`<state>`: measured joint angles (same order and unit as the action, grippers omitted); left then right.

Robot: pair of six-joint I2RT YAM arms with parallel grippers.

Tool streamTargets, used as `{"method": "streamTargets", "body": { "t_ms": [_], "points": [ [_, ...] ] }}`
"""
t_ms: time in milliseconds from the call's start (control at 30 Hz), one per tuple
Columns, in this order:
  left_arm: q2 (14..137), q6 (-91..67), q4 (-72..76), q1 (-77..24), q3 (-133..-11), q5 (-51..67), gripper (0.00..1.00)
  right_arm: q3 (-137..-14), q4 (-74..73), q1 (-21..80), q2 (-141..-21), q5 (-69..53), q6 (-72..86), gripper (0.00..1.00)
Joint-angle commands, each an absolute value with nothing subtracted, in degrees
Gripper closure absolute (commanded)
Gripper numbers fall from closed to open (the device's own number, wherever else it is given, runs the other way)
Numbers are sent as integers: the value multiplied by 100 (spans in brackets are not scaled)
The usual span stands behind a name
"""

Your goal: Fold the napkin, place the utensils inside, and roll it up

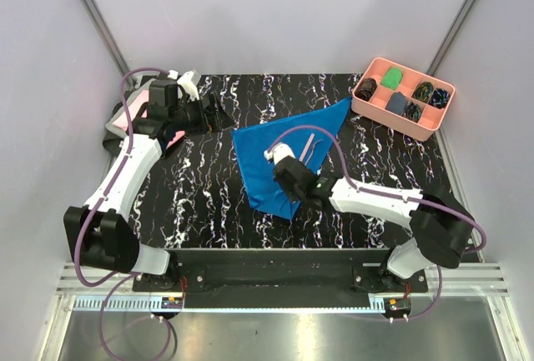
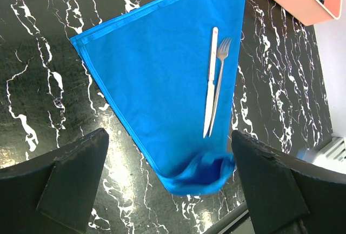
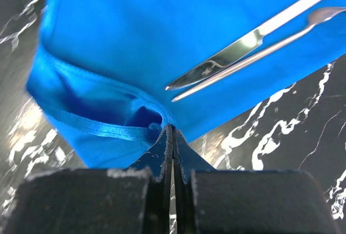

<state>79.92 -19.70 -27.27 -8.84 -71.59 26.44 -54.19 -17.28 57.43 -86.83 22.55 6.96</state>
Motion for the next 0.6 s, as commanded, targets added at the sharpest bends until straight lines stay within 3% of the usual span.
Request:
{"method": "streamTargets", "body": {
  "t_ms": [0,567],
  "points": [
    [7910,-2048,-2461,-861,-7207,2883,1,-5624,-1292,5100,-8885,1785,528,100],
    [8059,-2118,-2452,-870,-7216,3067,1,-6767,-1151,3394,-10098,1494,-202,100]
  ]
}}
